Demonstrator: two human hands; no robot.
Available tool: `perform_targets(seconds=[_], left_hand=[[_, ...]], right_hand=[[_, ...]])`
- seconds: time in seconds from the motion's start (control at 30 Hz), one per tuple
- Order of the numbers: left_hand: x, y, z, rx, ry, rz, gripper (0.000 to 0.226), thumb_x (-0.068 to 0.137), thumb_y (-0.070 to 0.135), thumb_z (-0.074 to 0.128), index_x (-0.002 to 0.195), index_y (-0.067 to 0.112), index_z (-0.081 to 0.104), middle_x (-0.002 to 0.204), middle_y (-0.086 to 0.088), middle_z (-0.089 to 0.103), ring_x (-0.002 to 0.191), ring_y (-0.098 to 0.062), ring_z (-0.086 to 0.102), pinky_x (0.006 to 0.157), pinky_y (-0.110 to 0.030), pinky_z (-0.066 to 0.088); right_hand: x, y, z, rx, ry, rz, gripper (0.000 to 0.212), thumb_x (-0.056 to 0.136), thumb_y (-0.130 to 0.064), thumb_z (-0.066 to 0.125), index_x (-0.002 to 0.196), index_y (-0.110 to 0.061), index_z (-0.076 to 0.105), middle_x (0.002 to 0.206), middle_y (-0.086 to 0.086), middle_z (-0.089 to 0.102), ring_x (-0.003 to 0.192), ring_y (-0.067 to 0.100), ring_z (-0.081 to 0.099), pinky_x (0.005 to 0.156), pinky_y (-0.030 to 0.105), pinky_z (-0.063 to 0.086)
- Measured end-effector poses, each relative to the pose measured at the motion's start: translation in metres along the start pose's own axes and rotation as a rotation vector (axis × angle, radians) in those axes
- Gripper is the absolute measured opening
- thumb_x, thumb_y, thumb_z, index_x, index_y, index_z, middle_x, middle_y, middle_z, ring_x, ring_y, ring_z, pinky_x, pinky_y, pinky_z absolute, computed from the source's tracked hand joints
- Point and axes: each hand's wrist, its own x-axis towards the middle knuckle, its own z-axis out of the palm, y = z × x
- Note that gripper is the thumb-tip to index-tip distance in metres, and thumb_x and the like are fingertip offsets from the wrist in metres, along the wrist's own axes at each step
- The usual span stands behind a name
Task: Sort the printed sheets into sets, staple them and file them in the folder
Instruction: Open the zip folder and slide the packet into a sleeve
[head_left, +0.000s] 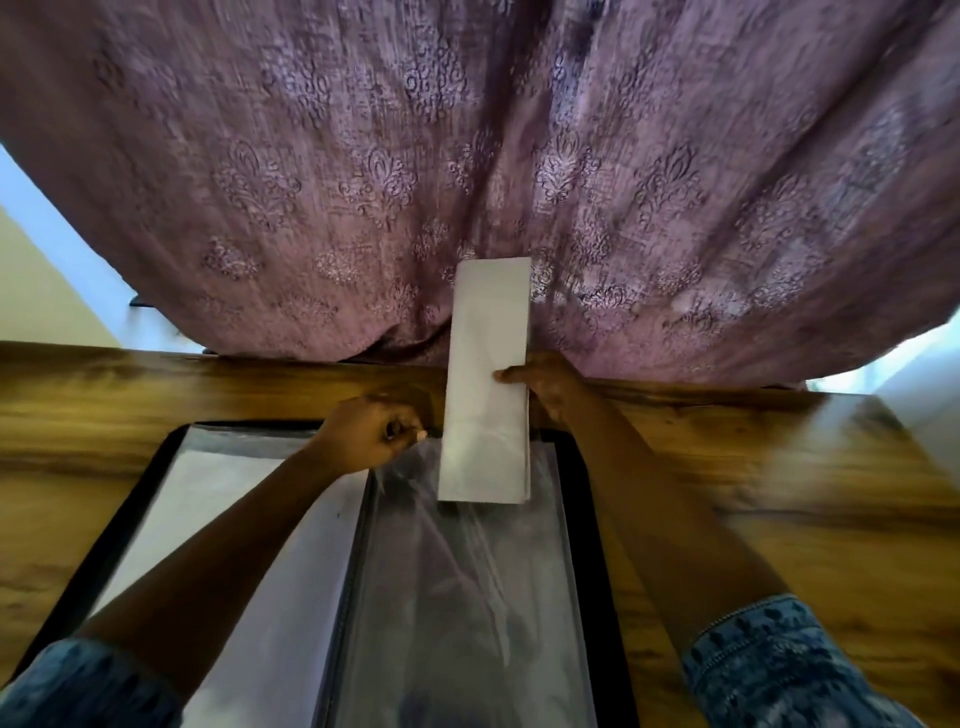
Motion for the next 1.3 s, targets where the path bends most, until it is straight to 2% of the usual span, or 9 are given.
perform_targets(seconds=[0.13, 0.27, 0.4, 0.53, 0.63, 0.8, 0.97, 1.17, 1.3], left_hand=[[-0.002, -0.004, 0.009, -0.002, 0.010, -0.125, 0.024, 0.085, 0.039, 0.069, 0.104, 0.025, 0.072, 0.104, 0.007, 0.072, 0.093, -0.012, 0.065, 0.078, -0.021, 0.050], [-0.030, -0.023, 0.011, -0.027, 0.162, -0.353, 0.024, 0.088, 0.035, 0.065, 0.111, 0.028, 0.068, 0.116, 0.004, 0.066, 0.101, -0.017, 0.062, 0.085, -0.033, 0.051], [-0.047, -0.038, 0.016, 0.126, 0.074, -0.404, 0.055, 0.080, 0.059, 0.043, 0.123, 0.029, 0.061, 0.124, 0.000, 0.061, 0.110, -0.026, 0.057, 0.091, -0.039, 0.046], [-0.047, -0.034, 0.020, 0.106, 0.111, -0.440, 0.049, 0.081, 0.055, 0.046, 0.118, 0.028, 0.063, 0.120, 0.002, 0.063, 0.107, -0.026, 0.058, 0.090, -0.039, 0.046], [-0.049, -0.039, 0.022, 0.082, 0.117, -0.456, 0.053, 0.081, 0.061, 0.041, 0.118, 0.030, 0.063, 0.121, 0.004, 0.063, 0.108, -0.024, 0.057, 0.092, -0.039, 0.045], [-0.051, -0.039, 0.024, 0.005, 0.172, -0.446, 0.057, 0.088, 0.062, 0.032, 0.120, 0.029, 0.065, 0.123, 0.003, 0.064, 0.111, -0.024, 0.056, 0.096, -0.038, 0.043], [-0.052, -0.036, 0.021, -0.064, 0.181, -0.458, 0.054, 0.091, 0.055, 0.030, 0.123, 0.027, 0.064, 0.125, -0.001, 0.063, 0.115, -0.025, 0.055, 0.099, -0.041, 0.043], [-0.053, -0.038, 0.023, -0.139, 0.216, -0.503, 0.062, 0.090, 0.065, 0.025, 0.124, 0.029, 0.062, 0.125, -0.002, 0.063, 0.115, -0.024, 0.055, 0.098, -0.043, 0.045], [-0.052, -0.035, 0.022, -0.160, 0.227, -0.448, 0.058, 0.089, 0.070, 0.031, 0.129, 0.036, 0.055, 0.127, 0.009, 0.060, 0.115, -0.015, 0.054, 0.096, -0.041, 0.047]], right_hand=[[-0.005, -0.017, 0.007, -0.735, 0.004, -0.173, 0.044, 0.077, -0.021, 0.076, 0.114, -0.001, 0.065, 0.114, 0.010, 0.066, 0.097, 0.026, 0.064, 0.085, 0.034, 0.053], [-0.018, -0.028, 0.024, -1.254, 0.043, -0.297, 0.044, 0.080, -0.032, 0.071, 0.107, 0.001, 0.061, 0.096, 0.009, 0.064, 0.091, 0.026, 0.061, 0.059, 0.024, 0.042], [-0.018, -0.027, 0.052, -1.541, 0.123, -0.251, 0.035, 0.089, -0.026, 0.061, 0.119, -0.007, 0.058, 0.114, 0.010, 0.062, 0.103, 0.029, 0.061, 0.078, 0.034, 0.051], [-0.016, -0.026, 0.068, -1.735, 0.134, -0.090, 0.044, 0.095, -0.023, 0.050, 0.136, -0.008, 0.046, 0.139, 0.015, 0.044, 0.126, 0.034, 0.043, 0.091, 0.041, 0.046], [-0.019, -0.033, 0.077, -1.787, 0.139, -0.128, 0.059, 0.096, -0.023, 0.044, 0.149, -0.008, 0.020, 0.157, 0.012, 0.009, 0.144, 0.033, 0.006, 0.109, 0.050, 0.031], [-0.018, -0.036, 0.087, -1.684, -0.120, -0.338, 0.032, 0.090, -0.033, 0.055, 0.111, -0.009, 0.061, 0.112, 0.008, 0.062, 0.102, 0.025, 0.058, 0.078, 0.031, 0.045], [0.006, -0.021, 0.103, -1.206, -0.468, -0.040, 0.036, 0.096, -0.034, 0.050, 0.085, -0.004, 0.066, 0.079, 0.013, 0.068, 0.060, 0.019, 0.058, 0.060, 0.026, 0.046], [0.019, 0.001, 0.122, -1.307, -0.766, 0.491, 0.031, 0.100, -0.033, 0.044, 0.082, -0.011, 0.056, 0.078, 0.006, 0.066, 0.071, 0.018, 0.062, 0.072, 0.032, 0.047], [0.019, 0.003, 0.114, -1.393, -0.821, 0.655, 0.032, 0.099, -0.032, 0.044, 0.086, -0.007, 0.059, 0.082, 0.009, 0.066, 0.073, 0.018, 0.063, 0.074, 0.034, 0.048]])
